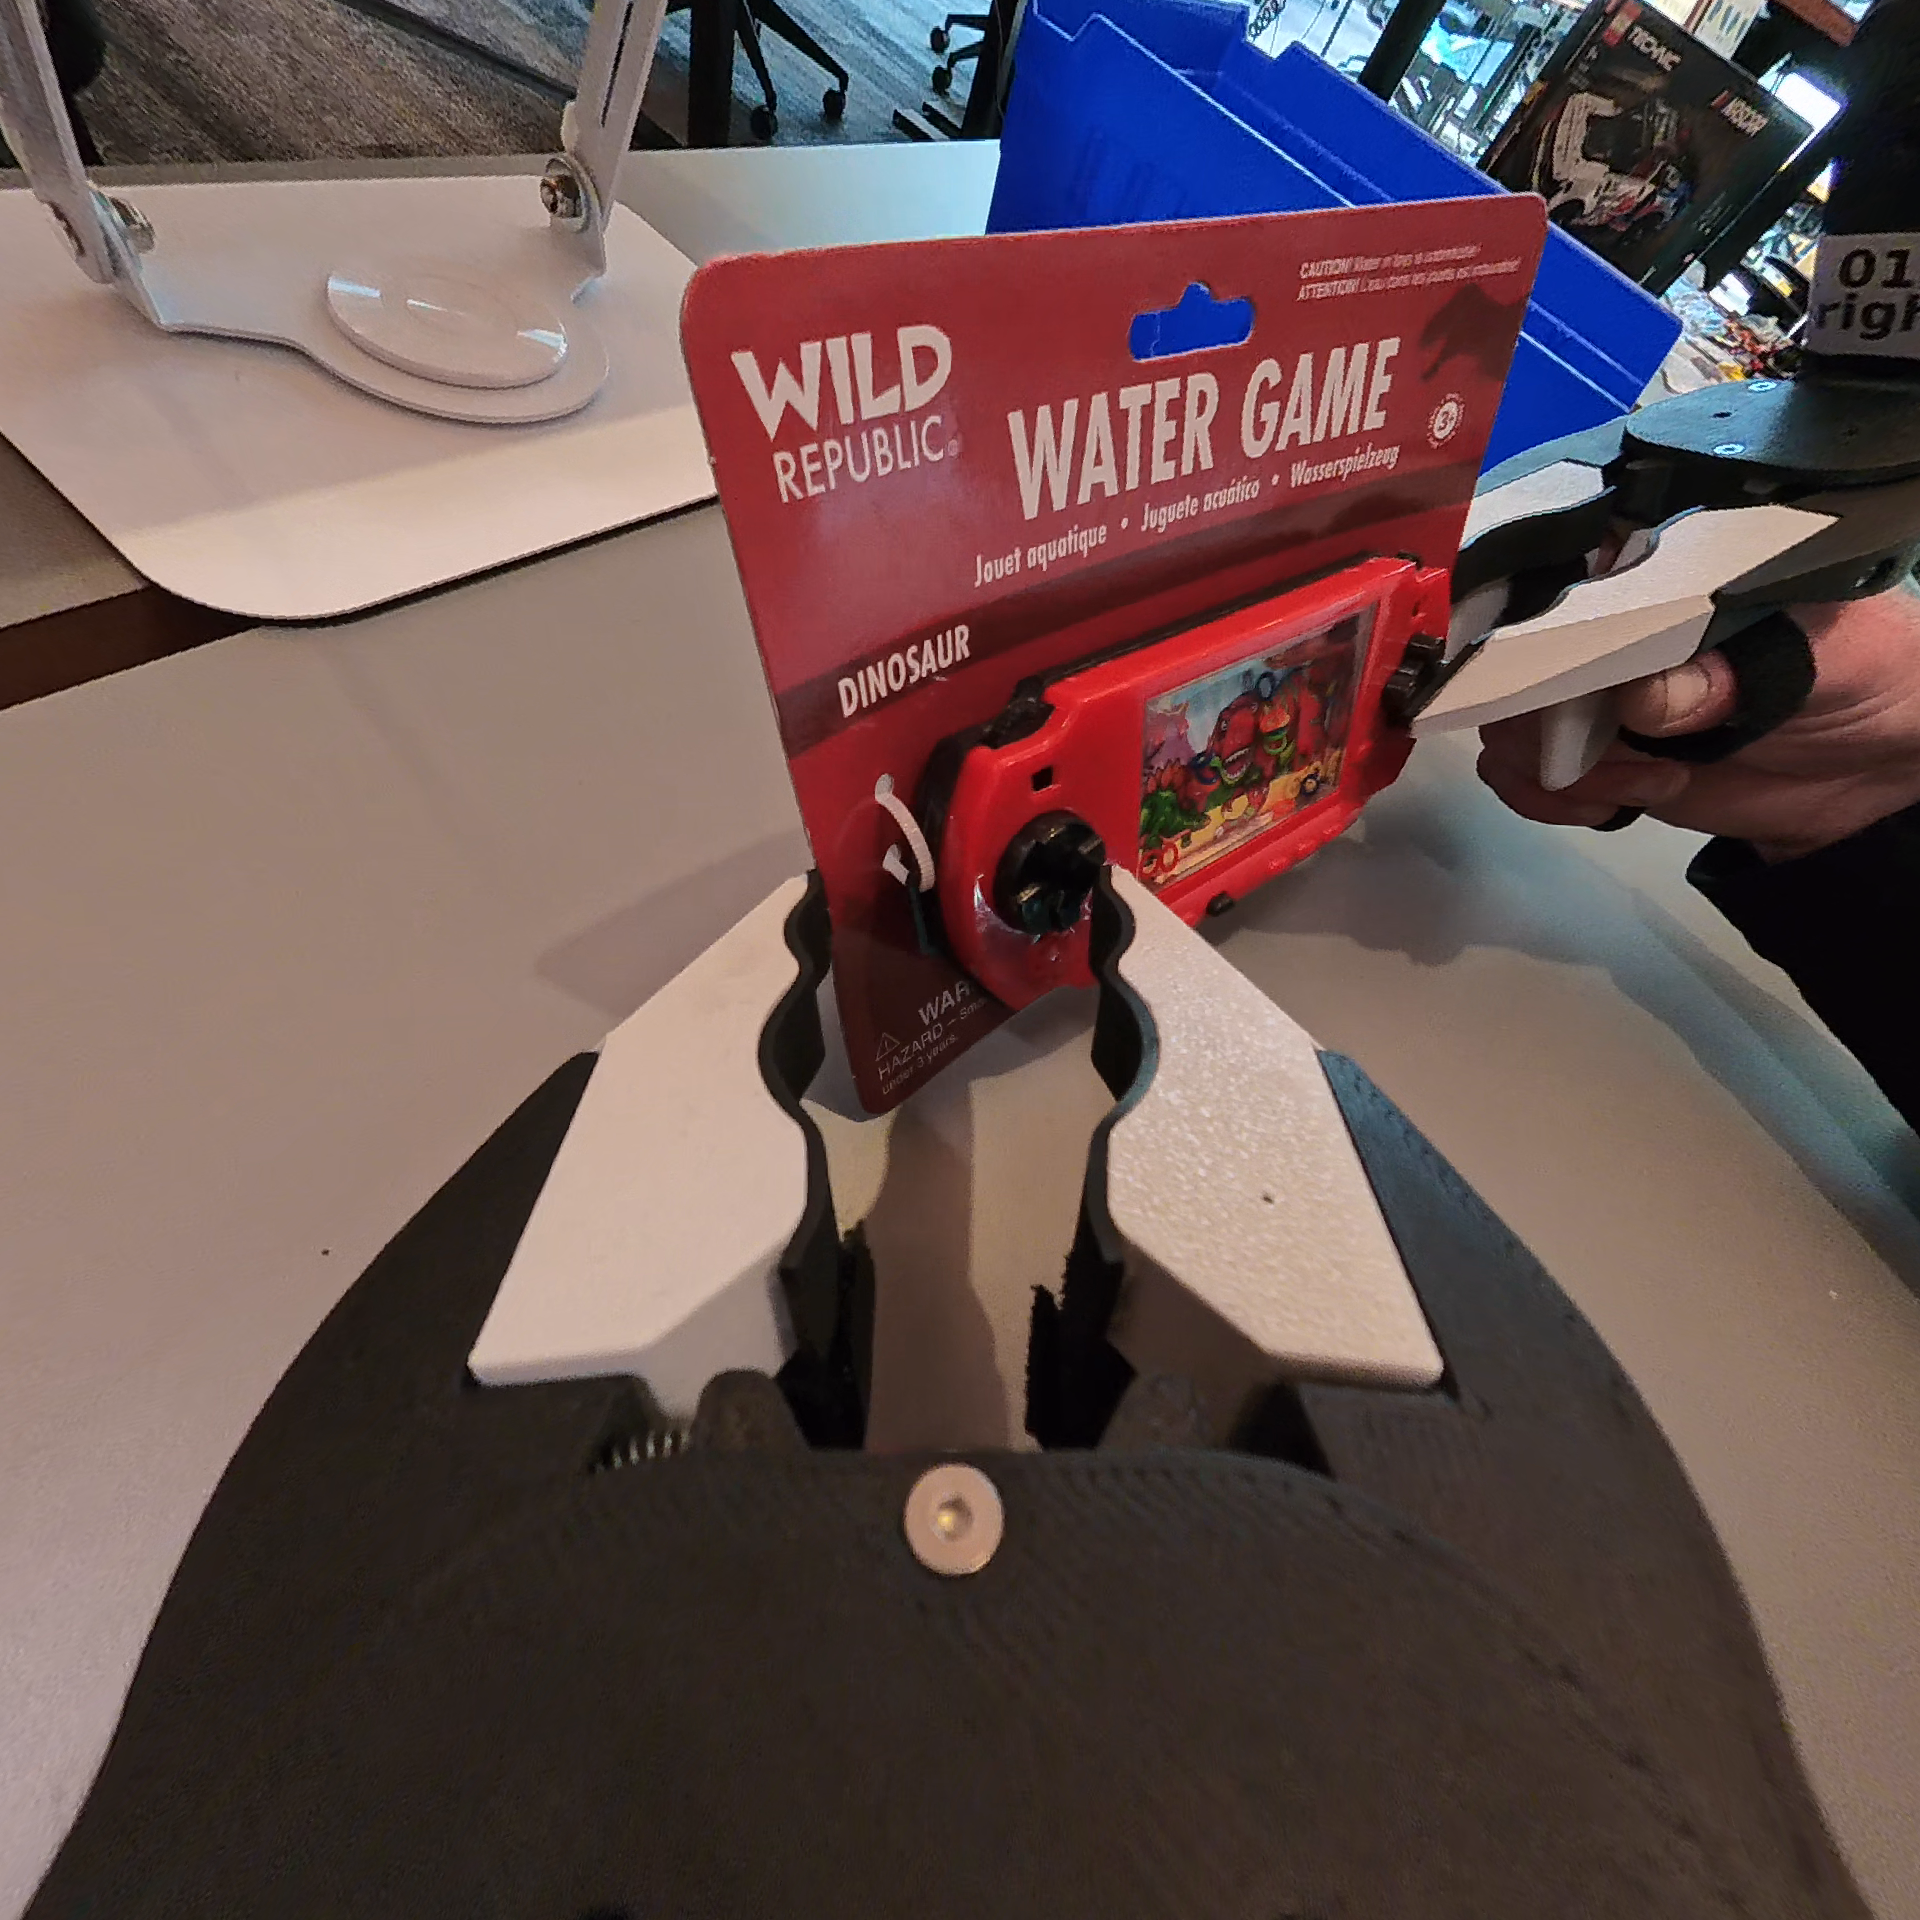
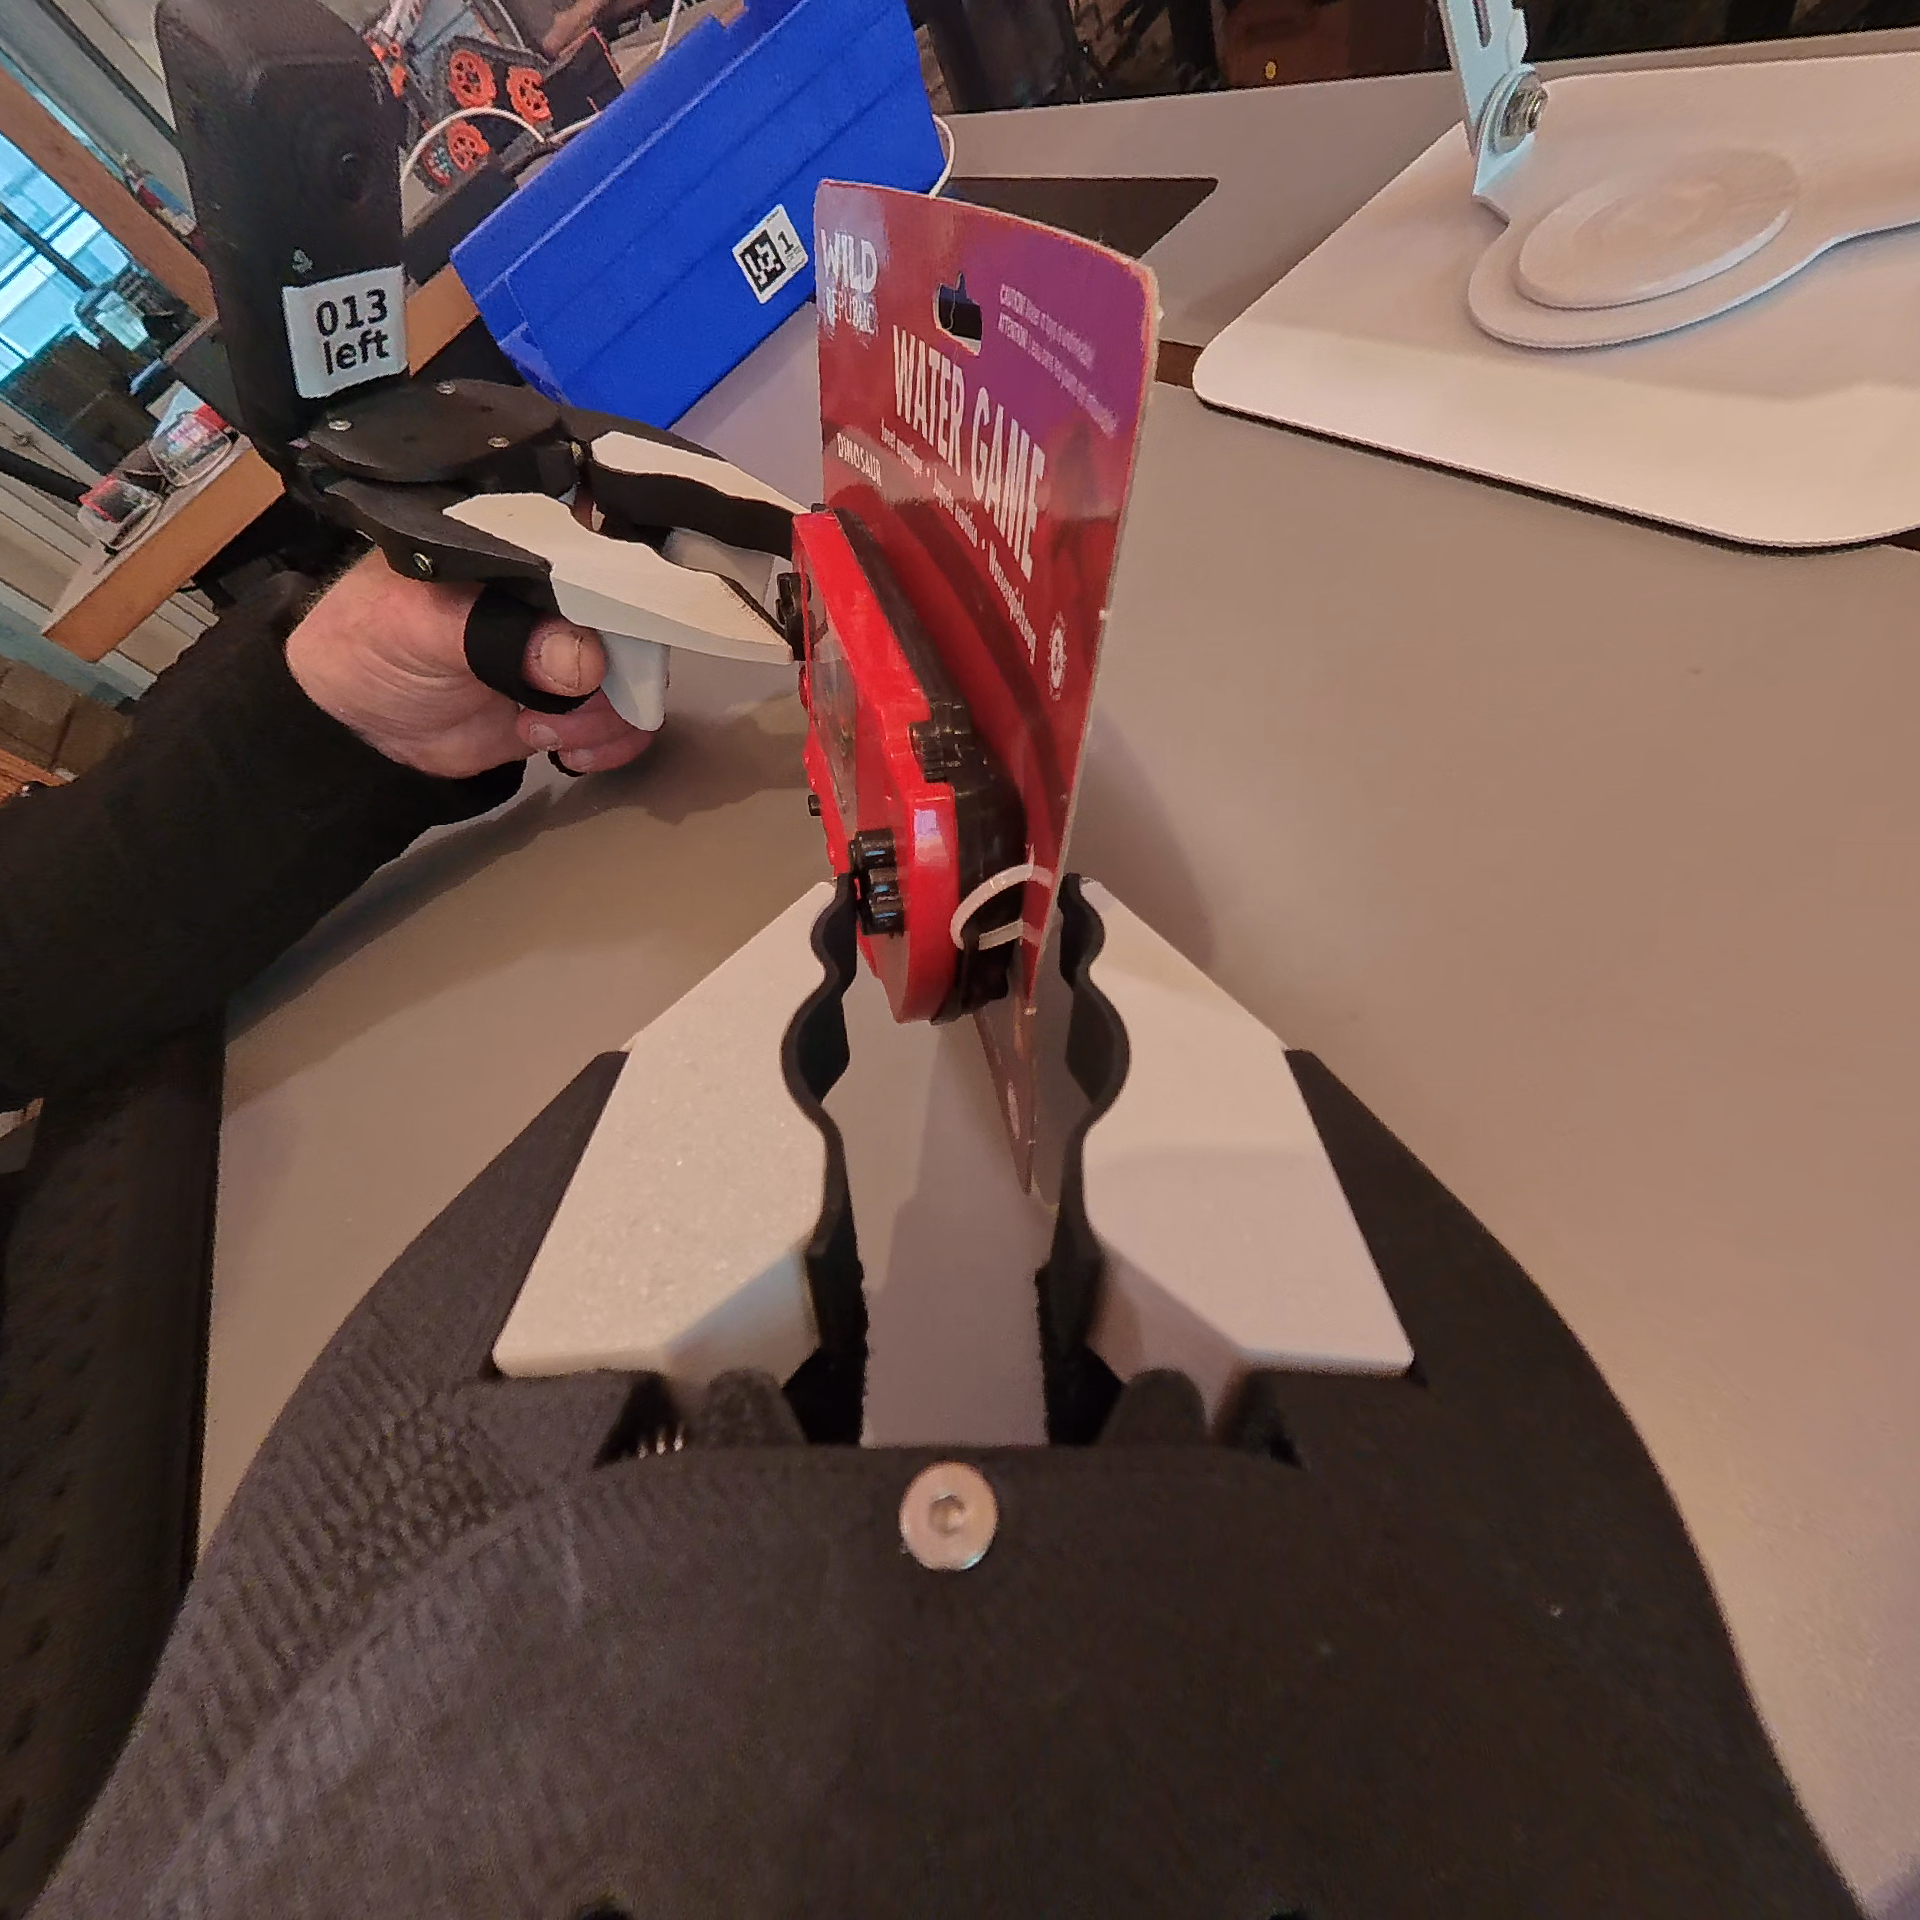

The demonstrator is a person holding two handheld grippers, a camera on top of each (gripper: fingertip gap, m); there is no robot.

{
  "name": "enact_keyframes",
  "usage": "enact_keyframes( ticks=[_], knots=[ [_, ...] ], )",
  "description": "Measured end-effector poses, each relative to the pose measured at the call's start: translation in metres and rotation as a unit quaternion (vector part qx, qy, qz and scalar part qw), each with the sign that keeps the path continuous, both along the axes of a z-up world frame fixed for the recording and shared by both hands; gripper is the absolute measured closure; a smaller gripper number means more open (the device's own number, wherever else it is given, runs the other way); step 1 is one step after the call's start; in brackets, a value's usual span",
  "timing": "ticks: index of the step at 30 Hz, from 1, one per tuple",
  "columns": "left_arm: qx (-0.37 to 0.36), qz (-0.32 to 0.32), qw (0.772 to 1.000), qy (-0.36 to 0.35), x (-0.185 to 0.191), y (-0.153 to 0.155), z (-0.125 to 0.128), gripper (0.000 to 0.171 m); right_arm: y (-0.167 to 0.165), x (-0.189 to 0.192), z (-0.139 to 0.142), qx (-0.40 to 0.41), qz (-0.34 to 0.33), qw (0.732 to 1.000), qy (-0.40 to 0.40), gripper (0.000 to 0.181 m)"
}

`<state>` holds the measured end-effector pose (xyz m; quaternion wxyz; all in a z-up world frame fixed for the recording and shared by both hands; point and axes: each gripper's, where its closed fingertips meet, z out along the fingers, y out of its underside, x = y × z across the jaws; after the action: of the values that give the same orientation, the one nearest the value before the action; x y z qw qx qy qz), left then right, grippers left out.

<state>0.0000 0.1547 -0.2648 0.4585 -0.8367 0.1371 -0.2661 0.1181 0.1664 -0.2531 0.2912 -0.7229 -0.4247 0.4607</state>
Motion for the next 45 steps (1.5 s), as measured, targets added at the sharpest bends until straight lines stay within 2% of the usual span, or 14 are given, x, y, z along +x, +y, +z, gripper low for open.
enact_keyframes(
  ticks=[16, 25, 45],
  knots=[
    [0.003, 0.001, 1.000, -0.001, -0.0013, 0.0005, 0.0017, 0.123, -0.0030, -0.0020, 0.0049, 0.012, 0.008, 1.000, 0.002, 0.152],
    [0.002, 0.000, 1.000, -0.005, 0.0003, 0.0003, 0.0024, 0.122, -0.0010, -0.0008, 0.0079, 0.008, 0.001, 1.000, 0.019, 0.146],
    [0.000, -0.001, 1.000, -0.004, 0.0006, 0.0001, 0.0006, 0.122, -0.0032, -0.0006, 0.0068, 0.007, 0.007, 1.000, 0.017, 0.146]
  ],
)
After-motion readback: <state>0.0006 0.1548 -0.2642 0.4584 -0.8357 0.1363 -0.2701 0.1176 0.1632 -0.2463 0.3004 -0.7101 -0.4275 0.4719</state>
